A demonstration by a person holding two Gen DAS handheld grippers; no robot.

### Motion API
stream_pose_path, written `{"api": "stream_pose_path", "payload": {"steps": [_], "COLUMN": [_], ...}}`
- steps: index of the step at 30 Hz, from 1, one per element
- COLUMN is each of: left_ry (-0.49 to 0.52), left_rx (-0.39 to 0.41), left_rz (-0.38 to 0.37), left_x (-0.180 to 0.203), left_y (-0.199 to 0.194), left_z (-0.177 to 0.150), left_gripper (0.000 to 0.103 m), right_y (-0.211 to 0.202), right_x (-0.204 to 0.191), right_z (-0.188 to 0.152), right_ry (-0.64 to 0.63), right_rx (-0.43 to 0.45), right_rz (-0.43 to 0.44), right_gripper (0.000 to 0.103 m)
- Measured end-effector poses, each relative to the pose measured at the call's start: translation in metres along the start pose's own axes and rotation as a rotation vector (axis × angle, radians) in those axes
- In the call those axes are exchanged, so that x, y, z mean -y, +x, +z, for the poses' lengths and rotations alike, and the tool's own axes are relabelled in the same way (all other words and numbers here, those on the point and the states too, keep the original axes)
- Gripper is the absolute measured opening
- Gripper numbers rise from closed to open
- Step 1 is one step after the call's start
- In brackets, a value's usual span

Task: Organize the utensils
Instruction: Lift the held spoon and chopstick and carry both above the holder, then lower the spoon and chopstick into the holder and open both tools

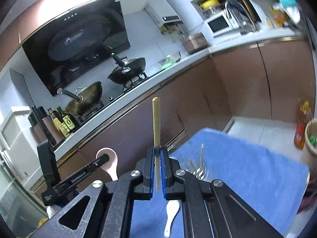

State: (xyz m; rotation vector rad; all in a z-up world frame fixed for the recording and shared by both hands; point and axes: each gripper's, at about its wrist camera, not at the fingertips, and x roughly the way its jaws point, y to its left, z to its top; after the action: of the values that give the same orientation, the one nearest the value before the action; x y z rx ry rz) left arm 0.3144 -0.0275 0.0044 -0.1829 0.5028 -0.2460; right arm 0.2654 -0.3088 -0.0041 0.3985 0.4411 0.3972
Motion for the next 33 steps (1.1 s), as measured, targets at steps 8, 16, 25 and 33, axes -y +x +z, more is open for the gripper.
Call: {"api": "stream_pose_path", "payload": {"steps": [8,16,25,33], "left_ry": [0.053,0.090,0.111,0.103], "left_rx": [0.086,0.124,0.157,0.154], "left_rz": [0.069,0.125,0.154,0.137], "left_x": [0.035,0.060,0.068,0.065], "left_y": [0.047,0.098,0.134,0.142], "left_z": [0.022,0.012,-0.016,-0.035], "left_gripper": [0.008,0.008,0.009,0.012], "right_y": [0.042,0.079,0.106,0.108], "right_x": [0.000,0.022,0.042,0.050], "right_z": [0.012,-0.002,-0.019,-0.029], "right_ry": [-0.100,-0.124,-0.121,-0.113], "right_rx": [0.021,-0.017,-0.065,-0.094], "right_rz": [-0.093,-0.141,-0.166,-0.167], "right_gripper": [0.006,0.006,0.006,0.009]}}
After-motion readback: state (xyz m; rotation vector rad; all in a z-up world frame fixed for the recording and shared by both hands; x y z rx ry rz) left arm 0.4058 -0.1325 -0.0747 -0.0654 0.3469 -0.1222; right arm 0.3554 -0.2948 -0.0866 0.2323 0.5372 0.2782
